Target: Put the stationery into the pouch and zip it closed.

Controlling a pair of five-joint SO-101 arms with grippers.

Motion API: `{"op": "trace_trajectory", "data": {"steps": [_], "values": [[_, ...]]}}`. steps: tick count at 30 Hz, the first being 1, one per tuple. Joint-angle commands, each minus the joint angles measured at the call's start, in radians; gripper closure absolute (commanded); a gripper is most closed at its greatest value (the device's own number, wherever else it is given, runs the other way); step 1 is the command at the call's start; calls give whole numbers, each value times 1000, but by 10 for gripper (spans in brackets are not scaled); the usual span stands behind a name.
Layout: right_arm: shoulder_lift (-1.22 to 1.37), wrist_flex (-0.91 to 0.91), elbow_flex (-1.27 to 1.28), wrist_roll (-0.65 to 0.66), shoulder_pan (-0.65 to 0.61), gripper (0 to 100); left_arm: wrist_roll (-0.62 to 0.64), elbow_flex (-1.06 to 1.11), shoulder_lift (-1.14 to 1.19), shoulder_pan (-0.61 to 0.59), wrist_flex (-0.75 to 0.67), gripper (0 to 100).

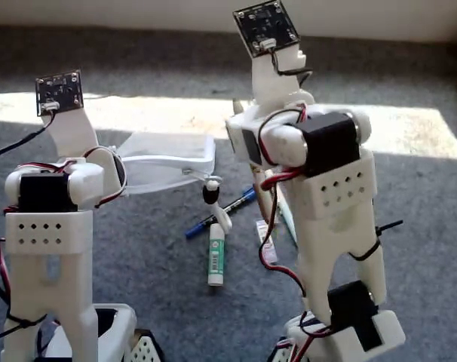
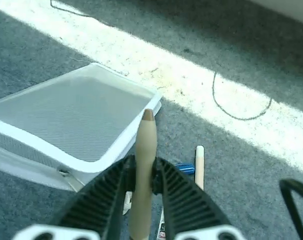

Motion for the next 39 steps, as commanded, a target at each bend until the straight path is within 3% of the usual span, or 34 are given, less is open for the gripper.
{"op": "trace_trajectory", "data": {"steps": [1, 10, 19, 30, 39], "values": [[-84, 5, -54, -15, -47, 993, 6, -50, 4, -12, -18, 990], [-142, 5, -59, -14, -119, 993, 8, -160, 13, -10, -11, 989], [-182, -108, -56, -14, -153, 993, -11, -220, 25, 54, -9, 989], [-259, -252, -53, -14, -196, 993, -32, -553, 384, 54, 164, 991], [-272, -414, -53, -14, -196, 993, -32, -647, 461, 54, 181, 991]]}}
